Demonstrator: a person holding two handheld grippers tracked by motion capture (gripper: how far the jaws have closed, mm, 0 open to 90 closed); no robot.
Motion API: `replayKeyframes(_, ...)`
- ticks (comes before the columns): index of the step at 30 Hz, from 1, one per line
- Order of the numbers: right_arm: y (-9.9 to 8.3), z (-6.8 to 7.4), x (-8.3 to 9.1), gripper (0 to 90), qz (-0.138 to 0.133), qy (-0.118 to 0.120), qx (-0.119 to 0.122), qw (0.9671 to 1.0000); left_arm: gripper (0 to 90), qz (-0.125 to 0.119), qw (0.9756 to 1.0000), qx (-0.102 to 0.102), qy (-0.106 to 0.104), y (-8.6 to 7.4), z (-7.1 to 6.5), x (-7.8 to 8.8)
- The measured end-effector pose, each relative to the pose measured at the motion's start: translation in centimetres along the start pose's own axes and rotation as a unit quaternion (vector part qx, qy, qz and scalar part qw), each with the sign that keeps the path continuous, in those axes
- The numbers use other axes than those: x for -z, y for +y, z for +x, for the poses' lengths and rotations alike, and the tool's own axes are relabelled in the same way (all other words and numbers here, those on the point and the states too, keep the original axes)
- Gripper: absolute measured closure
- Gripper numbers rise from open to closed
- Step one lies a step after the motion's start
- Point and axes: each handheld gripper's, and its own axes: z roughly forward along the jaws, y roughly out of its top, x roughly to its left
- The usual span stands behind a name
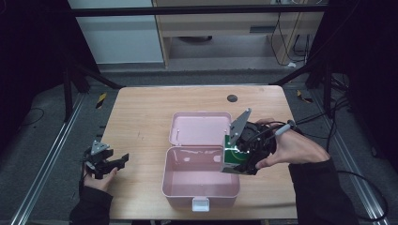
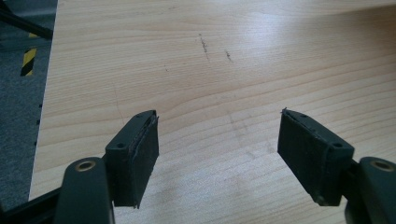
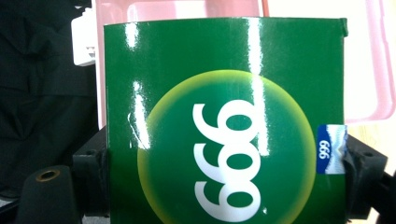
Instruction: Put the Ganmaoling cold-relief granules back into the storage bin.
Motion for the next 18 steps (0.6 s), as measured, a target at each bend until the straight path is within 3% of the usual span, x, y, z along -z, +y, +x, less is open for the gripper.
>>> replayKeyframes(18, 1.9, 0.0, -2.7, 16.0, -0.01, 0.012, 0.022, 0.9996, 28.4, 0.0, 1.0, -0.001, 0.001, 0.0, 0.0, 0.0)
